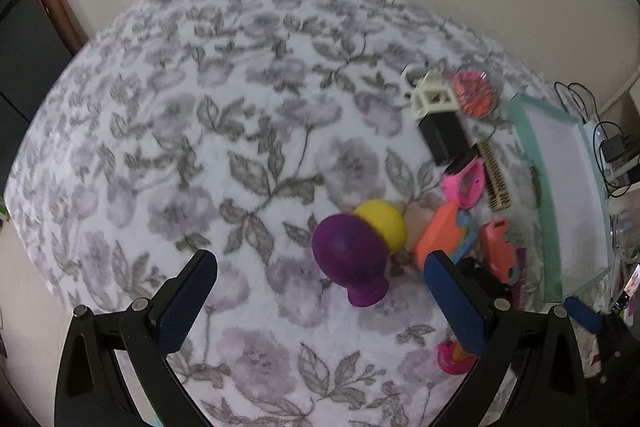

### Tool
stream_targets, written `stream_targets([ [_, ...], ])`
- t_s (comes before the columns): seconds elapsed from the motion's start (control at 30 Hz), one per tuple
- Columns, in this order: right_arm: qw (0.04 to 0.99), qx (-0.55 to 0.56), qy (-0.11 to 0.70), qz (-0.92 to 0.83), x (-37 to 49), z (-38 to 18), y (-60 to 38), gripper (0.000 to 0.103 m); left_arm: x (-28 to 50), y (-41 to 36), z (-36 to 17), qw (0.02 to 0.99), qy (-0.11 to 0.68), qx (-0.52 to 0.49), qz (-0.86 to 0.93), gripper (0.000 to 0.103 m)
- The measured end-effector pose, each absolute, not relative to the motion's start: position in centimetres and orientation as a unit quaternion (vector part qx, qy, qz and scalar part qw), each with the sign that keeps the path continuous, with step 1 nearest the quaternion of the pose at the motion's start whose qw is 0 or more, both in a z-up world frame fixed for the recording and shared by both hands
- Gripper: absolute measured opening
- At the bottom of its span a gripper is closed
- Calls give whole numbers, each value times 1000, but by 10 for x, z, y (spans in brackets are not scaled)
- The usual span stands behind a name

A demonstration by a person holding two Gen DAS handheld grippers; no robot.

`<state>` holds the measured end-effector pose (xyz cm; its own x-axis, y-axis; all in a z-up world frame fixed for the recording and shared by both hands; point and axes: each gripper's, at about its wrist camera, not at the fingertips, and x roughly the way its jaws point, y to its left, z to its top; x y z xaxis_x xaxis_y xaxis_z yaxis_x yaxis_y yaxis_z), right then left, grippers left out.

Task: Organize rigid objects
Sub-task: 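Grasp the purple-yellow toy with the left tool while the right tool grasps the pink dog figure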

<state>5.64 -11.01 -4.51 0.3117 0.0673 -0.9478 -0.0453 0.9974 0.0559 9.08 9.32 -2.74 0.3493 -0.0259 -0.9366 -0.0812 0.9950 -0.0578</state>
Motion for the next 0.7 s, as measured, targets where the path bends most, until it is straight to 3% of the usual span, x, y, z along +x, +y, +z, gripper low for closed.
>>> stream_targets([
  [0.4, 770, -18, 634, 68, 49, -88, -85, 103, 98, 93, -73, 795, 602, -66, 15, 100],
  [0.5, 765, -23, 641, 66, 51, -97, -81, 97, 100, 93, -78, 790, 608, -75, 11, 91],
  [0.7, 759, -25, 647, 66, 55, -117, -73, 88, 105, 89, -84, 787, 612, -75, 6, 90],
])
